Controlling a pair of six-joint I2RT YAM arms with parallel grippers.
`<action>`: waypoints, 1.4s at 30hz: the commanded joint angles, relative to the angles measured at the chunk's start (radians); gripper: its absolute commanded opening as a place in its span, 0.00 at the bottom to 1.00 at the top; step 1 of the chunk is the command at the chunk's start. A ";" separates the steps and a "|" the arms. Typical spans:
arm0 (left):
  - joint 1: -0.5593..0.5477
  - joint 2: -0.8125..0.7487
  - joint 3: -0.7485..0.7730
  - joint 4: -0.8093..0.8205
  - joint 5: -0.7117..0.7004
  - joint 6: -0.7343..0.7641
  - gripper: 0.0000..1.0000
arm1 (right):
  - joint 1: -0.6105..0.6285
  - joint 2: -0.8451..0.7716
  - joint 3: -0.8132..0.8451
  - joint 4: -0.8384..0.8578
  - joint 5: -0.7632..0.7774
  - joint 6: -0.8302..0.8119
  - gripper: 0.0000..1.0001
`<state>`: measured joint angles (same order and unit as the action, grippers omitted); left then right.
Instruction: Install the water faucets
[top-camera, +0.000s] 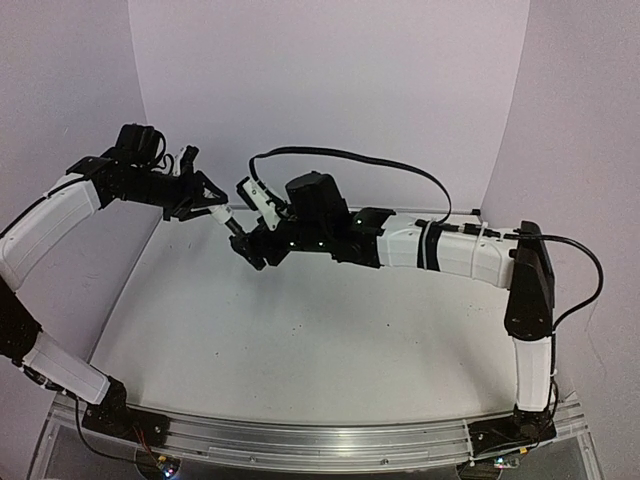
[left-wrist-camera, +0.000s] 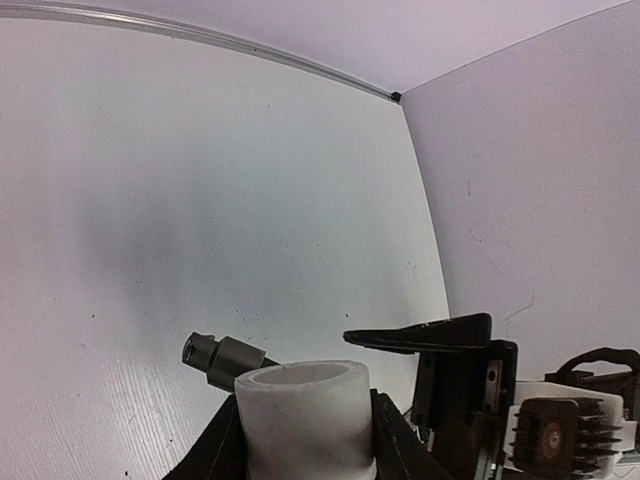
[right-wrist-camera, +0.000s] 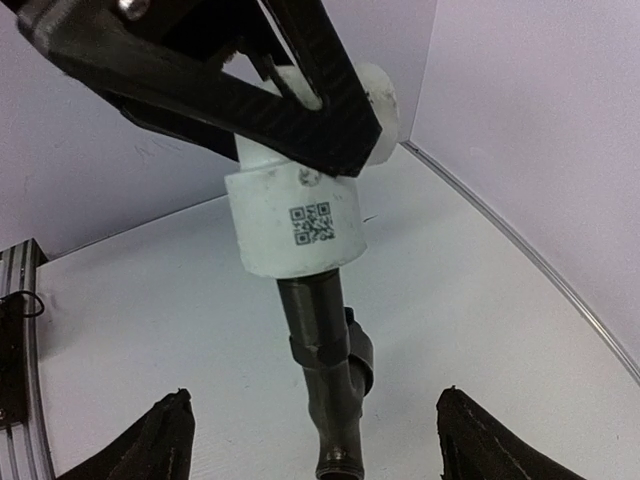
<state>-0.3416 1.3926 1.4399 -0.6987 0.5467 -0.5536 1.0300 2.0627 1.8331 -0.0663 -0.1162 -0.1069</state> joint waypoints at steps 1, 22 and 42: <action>0.002 -0.018 0.068 0.057 0.034 -0.020 0.00 | -0.007 0.036 0.041 0.082 0.017 -0.018 0.80; 0.001 -0.053 0.008 0.082 0.481 0.354 0.00 | -0.072 0.040 0.039 0.128 -0.510 0.109 0.00; 0.000 -0.066 0.035 0.089 0.412 0.343 0.00 | -0.318 0.125 -0.208 1.179 -1.054 1.287 0.46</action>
<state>-0.3431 1.3318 1.4170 -0.6135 1.0965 -0.1062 0.8171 2.2562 1.7188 1.1045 -1.2949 1.1713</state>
